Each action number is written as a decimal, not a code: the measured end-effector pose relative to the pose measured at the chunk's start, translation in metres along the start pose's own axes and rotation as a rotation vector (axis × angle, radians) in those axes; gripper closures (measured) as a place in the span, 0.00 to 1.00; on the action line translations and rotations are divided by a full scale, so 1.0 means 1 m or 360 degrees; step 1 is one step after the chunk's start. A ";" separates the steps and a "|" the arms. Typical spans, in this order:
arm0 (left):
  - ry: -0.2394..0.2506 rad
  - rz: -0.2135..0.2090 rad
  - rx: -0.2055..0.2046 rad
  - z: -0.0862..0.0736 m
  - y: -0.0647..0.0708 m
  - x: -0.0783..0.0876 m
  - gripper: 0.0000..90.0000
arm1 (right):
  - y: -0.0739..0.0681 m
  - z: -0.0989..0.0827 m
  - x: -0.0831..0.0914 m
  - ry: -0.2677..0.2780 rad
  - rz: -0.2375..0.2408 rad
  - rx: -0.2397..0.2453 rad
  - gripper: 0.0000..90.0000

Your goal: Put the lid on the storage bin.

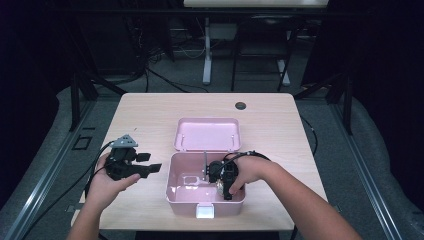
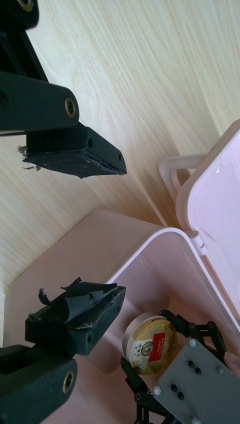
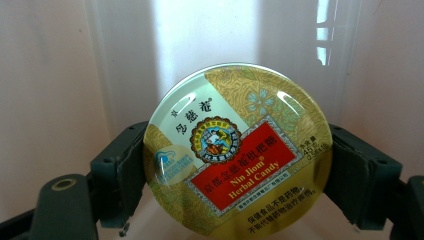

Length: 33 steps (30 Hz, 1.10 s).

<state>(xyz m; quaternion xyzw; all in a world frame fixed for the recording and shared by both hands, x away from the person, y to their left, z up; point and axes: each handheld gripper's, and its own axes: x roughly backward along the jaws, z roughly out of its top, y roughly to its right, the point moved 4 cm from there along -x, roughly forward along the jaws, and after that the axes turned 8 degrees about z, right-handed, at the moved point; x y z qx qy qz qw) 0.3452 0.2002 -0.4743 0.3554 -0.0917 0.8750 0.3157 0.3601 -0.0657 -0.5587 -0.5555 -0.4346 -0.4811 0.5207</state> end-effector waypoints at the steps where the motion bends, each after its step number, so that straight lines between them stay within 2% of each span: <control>1: 0.0001 0.0000 -0.0001 0.000 0.000 0.000 0.43 | 0.000 0.000 0.000 -0.0002 0.0001 0.0000 0.22; 25: -0.0004 -0.0001 -0.0003 0.000 -0.001 0.001 0.43 | 0.001 0.000 -0.001 -0.0016 0.0039 -0.0001 0.21; 28: 0.0003 0.0004 -0.0003 0.000 -0.001 0.002 0.43 | 0.001 0.001 -0.001 -0.0024 0.0029 -0.0012 0.19; 33: 0.0003 0.0004 -0.0005 0.001 -0.001 0.002 0.43 | 0.001 0.000 0.003 0.0009 0.0030 -0.0019 0.17</control>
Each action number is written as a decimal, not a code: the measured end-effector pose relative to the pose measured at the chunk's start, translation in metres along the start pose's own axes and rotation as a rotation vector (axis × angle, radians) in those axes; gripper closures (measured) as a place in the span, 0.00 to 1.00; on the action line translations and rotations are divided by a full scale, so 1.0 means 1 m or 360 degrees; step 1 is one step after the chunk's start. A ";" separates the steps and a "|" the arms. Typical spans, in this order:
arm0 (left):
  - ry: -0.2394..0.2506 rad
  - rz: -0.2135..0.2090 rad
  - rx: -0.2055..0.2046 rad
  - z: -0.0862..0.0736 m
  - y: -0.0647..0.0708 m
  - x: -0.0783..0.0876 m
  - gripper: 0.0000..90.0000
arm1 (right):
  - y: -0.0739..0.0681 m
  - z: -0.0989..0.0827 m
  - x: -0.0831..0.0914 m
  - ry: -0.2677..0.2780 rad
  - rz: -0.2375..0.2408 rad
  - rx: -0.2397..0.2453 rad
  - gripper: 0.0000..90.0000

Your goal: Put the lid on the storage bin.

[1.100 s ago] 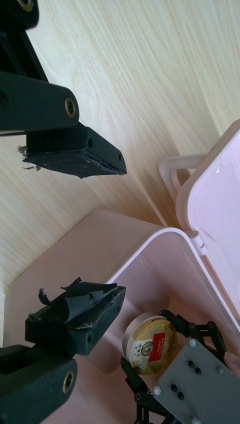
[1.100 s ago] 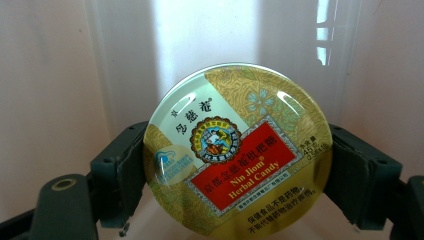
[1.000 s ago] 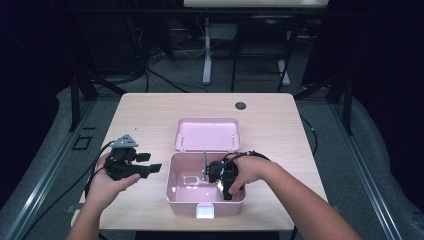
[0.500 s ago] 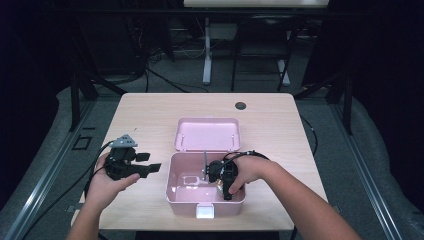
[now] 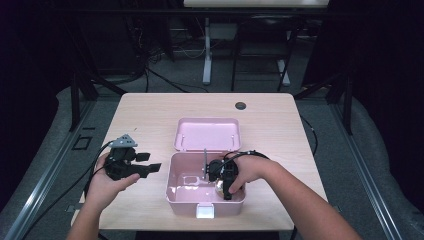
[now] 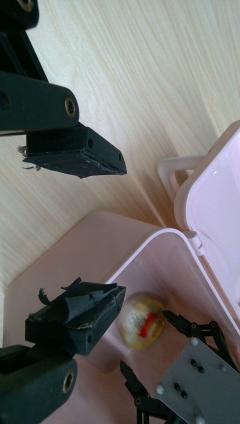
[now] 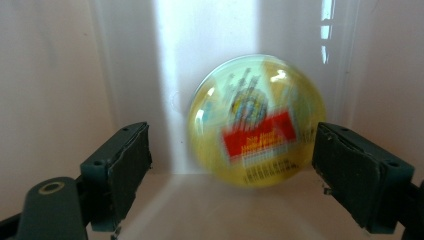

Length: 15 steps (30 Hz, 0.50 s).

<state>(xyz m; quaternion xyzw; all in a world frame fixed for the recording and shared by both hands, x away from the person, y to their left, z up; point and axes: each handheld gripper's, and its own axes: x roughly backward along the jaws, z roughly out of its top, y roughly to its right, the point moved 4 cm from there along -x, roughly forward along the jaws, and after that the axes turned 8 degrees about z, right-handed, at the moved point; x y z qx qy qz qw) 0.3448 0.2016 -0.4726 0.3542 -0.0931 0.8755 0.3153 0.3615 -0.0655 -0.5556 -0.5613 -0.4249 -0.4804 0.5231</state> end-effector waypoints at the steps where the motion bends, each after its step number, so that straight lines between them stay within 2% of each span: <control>1: 0.0000 -0.0003 0.0000 0.000 0.000 0.000 0.43 | -0.001 0.000 0.001 0.0005 0.0003 -0.0002 0.17; 7: -0.0003 0.0000 0.0004 -0.001 0.002 0.000 0.43 | -0.004 -0.001 0.011 0.0054 0.0008 -0.0010 0.18; 12: -0.0003 -0.0001 -0.0006 0.000 0.003 -0.001 0.43 | -0.008 -0.001 0.025 0.0066 -0.0032 -0.0007 0.20; 15: 0.0002 0.0003 -0.0005 0.000 0.005 -0.002 0.44 | -0.008 -0.003 0.037 0.0113 -0.0030 -0.0059 0.20</control>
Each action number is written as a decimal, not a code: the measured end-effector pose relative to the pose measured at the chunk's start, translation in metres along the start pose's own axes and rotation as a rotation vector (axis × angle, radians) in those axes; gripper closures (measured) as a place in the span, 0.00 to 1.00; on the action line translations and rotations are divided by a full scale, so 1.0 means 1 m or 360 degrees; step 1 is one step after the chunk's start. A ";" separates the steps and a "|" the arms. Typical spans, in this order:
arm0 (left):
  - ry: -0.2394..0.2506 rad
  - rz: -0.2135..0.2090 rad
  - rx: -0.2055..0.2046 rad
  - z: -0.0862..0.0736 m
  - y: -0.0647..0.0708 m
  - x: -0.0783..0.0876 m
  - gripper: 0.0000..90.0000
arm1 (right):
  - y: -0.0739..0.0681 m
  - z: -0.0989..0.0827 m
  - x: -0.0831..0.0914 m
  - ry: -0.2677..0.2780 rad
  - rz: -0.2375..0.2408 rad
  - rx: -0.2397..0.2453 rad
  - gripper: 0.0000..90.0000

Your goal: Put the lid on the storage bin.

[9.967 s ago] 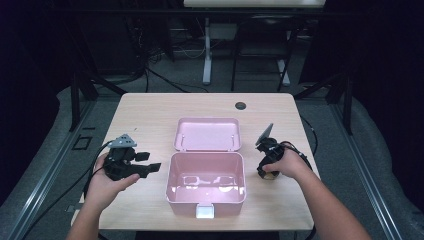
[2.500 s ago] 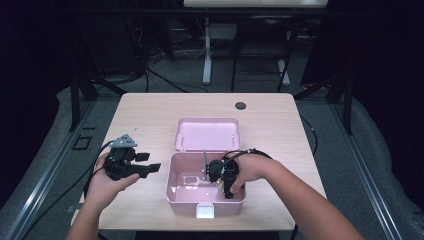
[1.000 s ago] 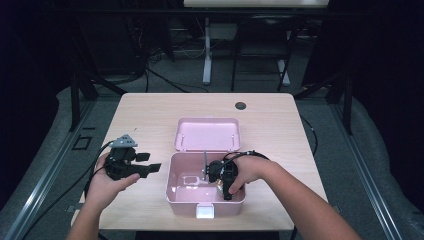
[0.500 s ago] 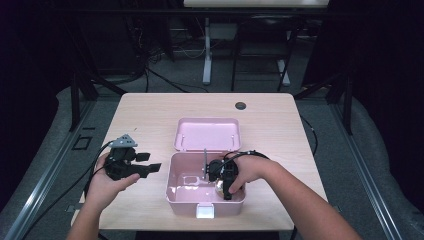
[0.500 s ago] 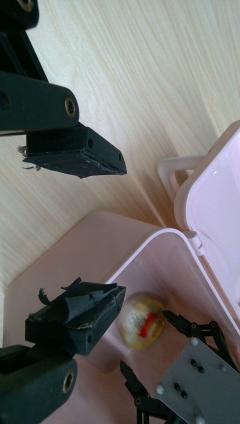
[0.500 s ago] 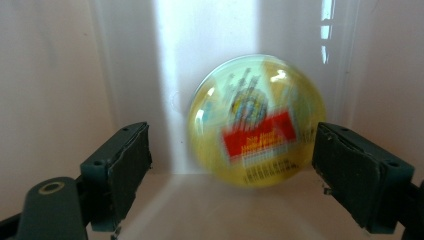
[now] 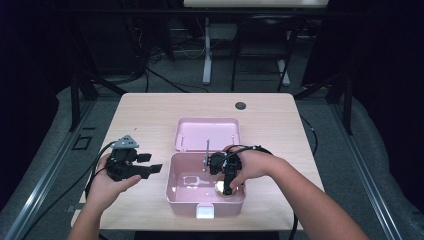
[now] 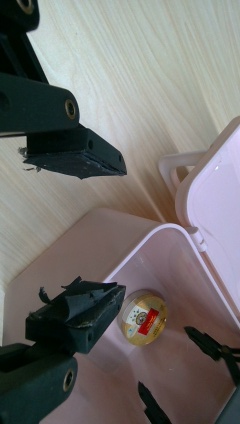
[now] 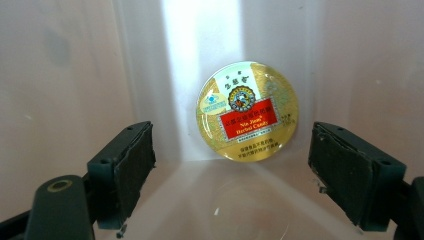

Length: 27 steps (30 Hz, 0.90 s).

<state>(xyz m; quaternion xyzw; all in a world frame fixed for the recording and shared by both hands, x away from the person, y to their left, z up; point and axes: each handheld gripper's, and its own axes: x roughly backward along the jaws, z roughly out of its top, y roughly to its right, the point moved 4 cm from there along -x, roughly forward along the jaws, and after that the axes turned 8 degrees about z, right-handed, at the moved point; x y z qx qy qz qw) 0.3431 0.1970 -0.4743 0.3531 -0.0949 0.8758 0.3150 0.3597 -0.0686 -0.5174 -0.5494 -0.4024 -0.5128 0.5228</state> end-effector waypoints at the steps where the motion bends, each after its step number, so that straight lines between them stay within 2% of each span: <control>1: -0.0001 -0.0002 0.0000 0.000 0.000 0.000 0.44 | 0.000 -0.001 0.005 0.0034 0.0002 -0.0028 0.20; 9: 0.0005 -0.0002 0.0003 0.002 0.004 0.000 0.44 | 0.003 -0.009 0.031 0.0148 -0.0064 -0.0079 0.15; 11: 0.0002 -0.0005 0.0002 0.002 0.004 -0.001 0.44 | 0.003 -0.011 0.037 0.0194 -0.0045 -0.0098 0.15; 14: 0.0010 -0.0004 0.0005 0.002 0.006 -0.001 0.44 | 0.006 -0.013 0.042 0.0237 -0.0073 -0.0105 0.16; 18: 0.0029 0.0002 0.0011 0.003 0.007 -0.002 0.42 | 0.012 -0.018 0.048 0.0292 -0.0107 -0.0162 0.20; 23: 0.0014 -0.0013 -0.0031 0.003 0.011 -0.002 0.39 | 0.018 -0.023 0.055 0.0348 -0.0117 -0.0225 0.24; 27: -0.0018 -0.0021 -0.0057 0.003 0.015 -0.004 0.37 | 0.020 -0.025 0.060 0.0338 -0.0154 -0.0238 0.24</control>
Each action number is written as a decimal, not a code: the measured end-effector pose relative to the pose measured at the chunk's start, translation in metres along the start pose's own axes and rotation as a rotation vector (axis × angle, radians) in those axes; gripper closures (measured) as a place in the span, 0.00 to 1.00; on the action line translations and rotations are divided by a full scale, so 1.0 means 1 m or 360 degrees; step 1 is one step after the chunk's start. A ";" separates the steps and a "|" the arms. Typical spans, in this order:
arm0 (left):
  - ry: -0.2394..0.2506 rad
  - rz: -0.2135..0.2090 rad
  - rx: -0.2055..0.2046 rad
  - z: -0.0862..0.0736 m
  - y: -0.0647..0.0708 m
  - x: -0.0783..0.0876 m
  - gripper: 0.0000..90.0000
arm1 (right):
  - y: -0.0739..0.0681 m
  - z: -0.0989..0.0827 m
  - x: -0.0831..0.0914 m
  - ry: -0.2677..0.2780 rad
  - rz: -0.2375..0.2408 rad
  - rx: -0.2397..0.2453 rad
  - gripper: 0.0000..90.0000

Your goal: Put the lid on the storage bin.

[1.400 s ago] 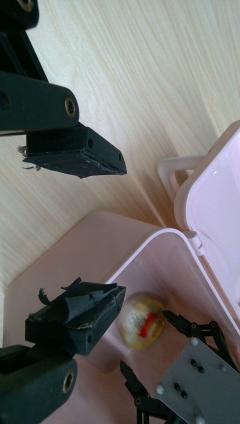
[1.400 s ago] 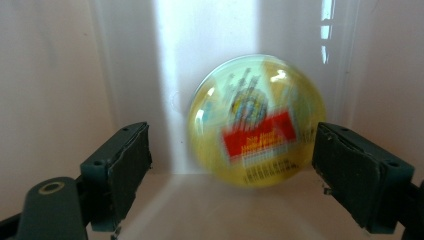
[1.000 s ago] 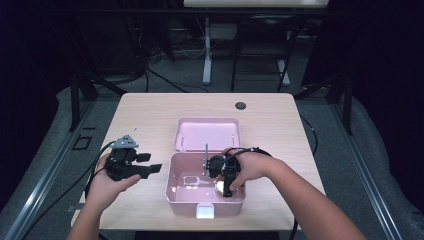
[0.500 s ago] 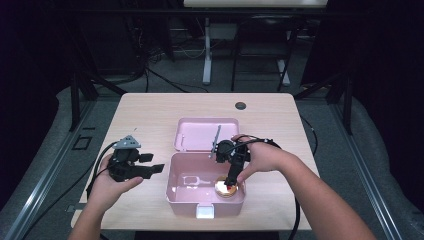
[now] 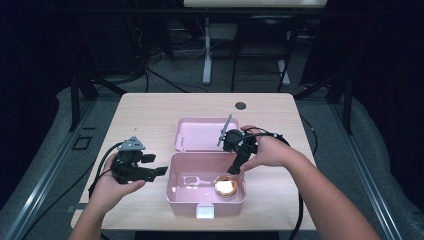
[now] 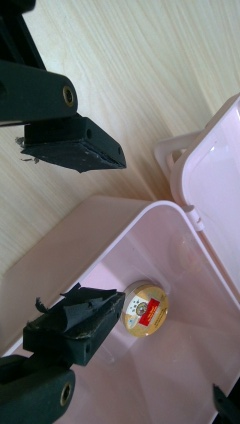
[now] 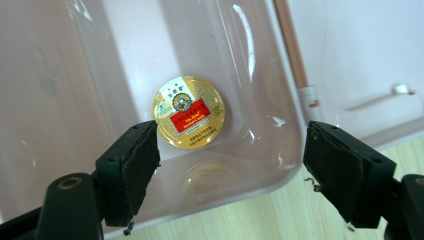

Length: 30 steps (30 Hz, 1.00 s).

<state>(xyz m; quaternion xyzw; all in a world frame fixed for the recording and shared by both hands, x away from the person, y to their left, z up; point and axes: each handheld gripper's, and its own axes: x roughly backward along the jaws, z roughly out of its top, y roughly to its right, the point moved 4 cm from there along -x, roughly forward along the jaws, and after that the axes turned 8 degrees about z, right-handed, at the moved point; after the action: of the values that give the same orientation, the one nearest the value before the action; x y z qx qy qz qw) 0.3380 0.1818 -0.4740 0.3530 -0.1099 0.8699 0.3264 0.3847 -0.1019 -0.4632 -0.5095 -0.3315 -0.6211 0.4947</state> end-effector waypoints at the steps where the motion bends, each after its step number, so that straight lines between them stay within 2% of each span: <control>1: 0.0001 0.0001 -0.0011 0.000 0.001 -0.001 0.37 | 0.001 0.000 0.001 0.0008 0.0000 -0.0006 0.24; 8: 0.0017 -0.0031 0.0005 0.001 0.004 -0.002 0.34 | 0.006 -0.001 0.009 0.0058 -0.0043 -0.0039 0.27; 13: 0.0037 -0.0026 -0.0003 0.002 0.007 -0.003 0.38 | 0.010 -0.002 0.013 0.0100 -0.0055 -0.0131 0.32; 15: 0.0051 -0.0029 -0.0014 0.003 0.008 -0.003 0.38 | 0.010 -0.003 0.014 0.0107 -0.0064 -0.0155 0.35; 19: 0.0089 -0.0028 -0.0042 0.004 0.012 -0.004 0.39 | 0.011 -0.003 0.015 0.0154 -0.0085 -0.0153 0.40; 24: 0.0117 -0.0094 -0.0097 0.004 0.018 -0.007 0.43 | 0.012 -0.001 0.018 0.0203 -0.0079 -0.0192 0.41; 28: 0.0119 -0.0086 -0.0133 0.004 0.021 -0.010 0.45 | 0.015 0.001 0.020 0.0259 -0.0072 -0.0224 0.46; 30: 0.0091 -0.0071 -0.0128 0.003 0.022 -0.013 0.45 | 0.017 0.001 0.022 0.0275 -0.0111 -0.0218 0.47</control>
<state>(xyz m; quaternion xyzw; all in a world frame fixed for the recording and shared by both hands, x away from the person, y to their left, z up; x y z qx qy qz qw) 0.3323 0.1579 -0.4797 0.3168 -0.1276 0.8671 0.3626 0.4012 -0.1122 -0.4438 -0.4747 -0.2620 -0.7008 0.4635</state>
